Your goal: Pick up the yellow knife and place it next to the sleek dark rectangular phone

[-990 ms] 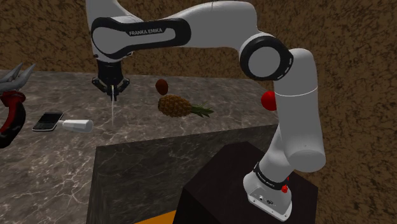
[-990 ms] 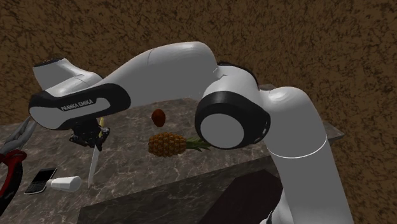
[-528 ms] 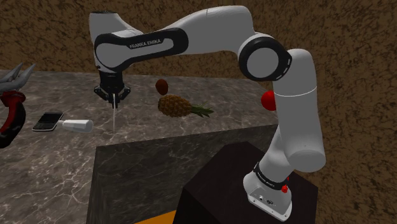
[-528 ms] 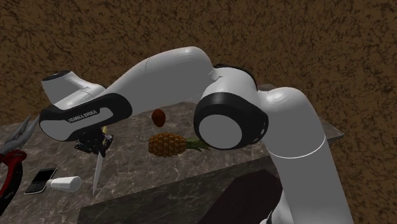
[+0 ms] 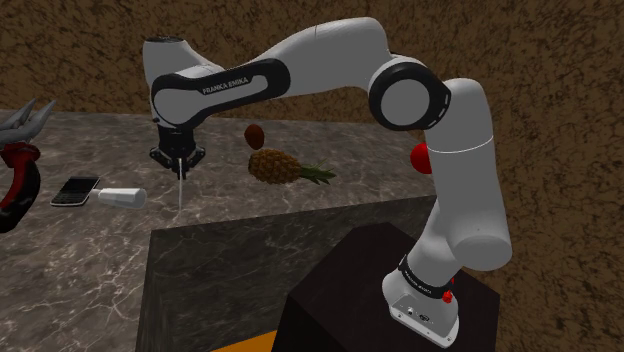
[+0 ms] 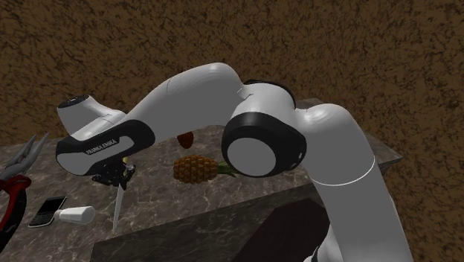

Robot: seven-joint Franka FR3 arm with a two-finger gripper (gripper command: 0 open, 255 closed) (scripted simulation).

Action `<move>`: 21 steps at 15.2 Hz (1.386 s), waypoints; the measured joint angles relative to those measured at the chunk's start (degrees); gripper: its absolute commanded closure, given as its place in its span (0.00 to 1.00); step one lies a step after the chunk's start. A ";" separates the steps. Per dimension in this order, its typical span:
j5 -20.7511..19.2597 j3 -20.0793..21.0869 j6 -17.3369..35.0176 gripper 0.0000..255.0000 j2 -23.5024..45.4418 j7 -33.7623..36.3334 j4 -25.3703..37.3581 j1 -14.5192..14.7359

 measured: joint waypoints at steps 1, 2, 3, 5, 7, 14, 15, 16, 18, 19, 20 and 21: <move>0.00 0.00 0.02 1.00 0.04 0.01 0.02 0.01; -0.01 0.00 0.03 1.00 0.06 0.02 0.04 0.01; -0.01 0.00 0.03 1.00 0.06 0.02 0.05 0.02; -0.01 0.00 0.03 1.00 0.07 0.02 0.05 0.02; -0.01 0.00 0.03 0.00 0.07 0.02 0.05 0.02; 0.09 0.06 -1.51 0.00 -1.02 -0.05 0.54 -0.01; 0.17 0.09 -2.95 0.00 -1.59 -0.15 1.45 -0.04; 0.22 0.09 -4.35 0.00 -1.78 -0.29 2.70 -0.08; 0.25 0.14 -5.45 0.00 -2.24 -0.24 3.30 0.00; 0.25 0.16 -5.65 0.00 -2.32 -0.19 3.41 0.04; 0.25 0.16 -5.79 0.00 -2.29 -0.17 3.56 0.07; 0.25 0.16 -5.85 0.00 -2.30 -0.17 3.60 0.07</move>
